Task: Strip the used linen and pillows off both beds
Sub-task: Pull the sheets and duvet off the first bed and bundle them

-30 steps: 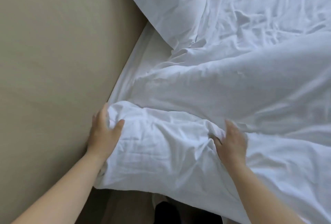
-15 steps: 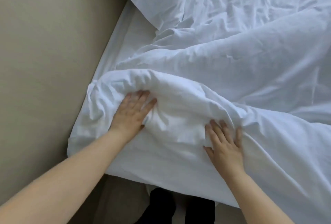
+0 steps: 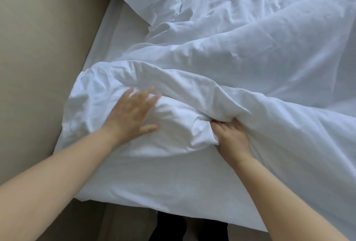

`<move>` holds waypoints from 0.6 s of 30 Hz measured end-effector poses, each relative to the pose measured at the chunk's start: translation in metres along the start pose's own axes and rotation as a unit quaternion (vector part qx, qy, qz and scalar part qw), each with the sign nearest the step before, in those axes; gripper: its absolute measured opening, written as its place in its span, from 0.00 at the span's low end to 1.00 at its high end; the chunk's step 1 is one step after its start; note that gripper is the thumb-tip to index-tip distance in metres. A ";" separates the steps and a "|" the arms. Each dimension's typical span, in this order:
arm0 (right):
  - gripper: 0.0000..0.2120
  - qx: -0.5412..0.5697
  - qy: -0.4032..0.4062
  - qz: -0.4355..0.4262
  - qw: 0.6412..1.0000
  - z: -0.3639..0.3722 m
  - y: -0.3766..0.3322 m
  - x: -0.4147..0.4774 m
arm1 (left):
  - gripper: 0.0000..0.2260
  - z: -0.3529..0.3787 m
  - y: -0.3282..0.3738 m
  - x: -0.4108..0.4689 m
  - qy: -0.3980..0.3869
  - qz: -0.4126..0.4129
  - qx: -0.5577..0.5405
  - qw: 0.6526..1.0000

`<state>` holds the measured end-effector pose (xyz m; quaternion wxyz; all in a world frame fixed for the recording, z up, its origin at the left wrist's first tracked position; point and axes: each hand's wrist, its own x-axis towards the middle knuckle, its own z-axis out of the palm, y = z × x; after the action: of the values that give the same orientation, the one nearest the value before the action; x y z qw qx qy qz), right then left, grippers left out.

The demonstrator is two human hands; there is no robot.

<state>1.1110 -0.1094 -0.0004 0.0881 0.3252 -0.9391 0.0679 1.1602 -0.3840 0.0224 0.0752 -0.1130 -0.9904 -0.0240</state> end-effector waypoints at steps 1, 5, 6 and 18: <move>0.13 0.025 -0.005 0.002 1.000 -0.009 -0.001 0.000 | 0.39 0.000 0.010 -0.019 0.002 0.029 0.023 0.999; 0.10 0.107 -0.106 0.019 0.988 -0.057 -0.015 -0.012 | 0.59 -0.010 0.018 -0.037 -0.125 -0.099 0.055 0.986; 0.12 0.114 -0.114 0.017 0.987 -0.070 -0.021 -0.016 | 0.54 -0.018 0.018 -0.028 -0.146 -0.112 0.058 0.981; 0.06 0.429 -0.432 0.074 0.789 -0.178 -0.017 -0.052 | 0.03 -0.147 0.062 -0.106 -0.471 -0.277 -0.285 0.787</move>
<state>1.1836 -0.0587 0.1636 -0.4811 0.2542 -0.7744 0.3228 1.2971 -0.3560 0.1533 -0.4459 0.1531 -0.8398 -0.2692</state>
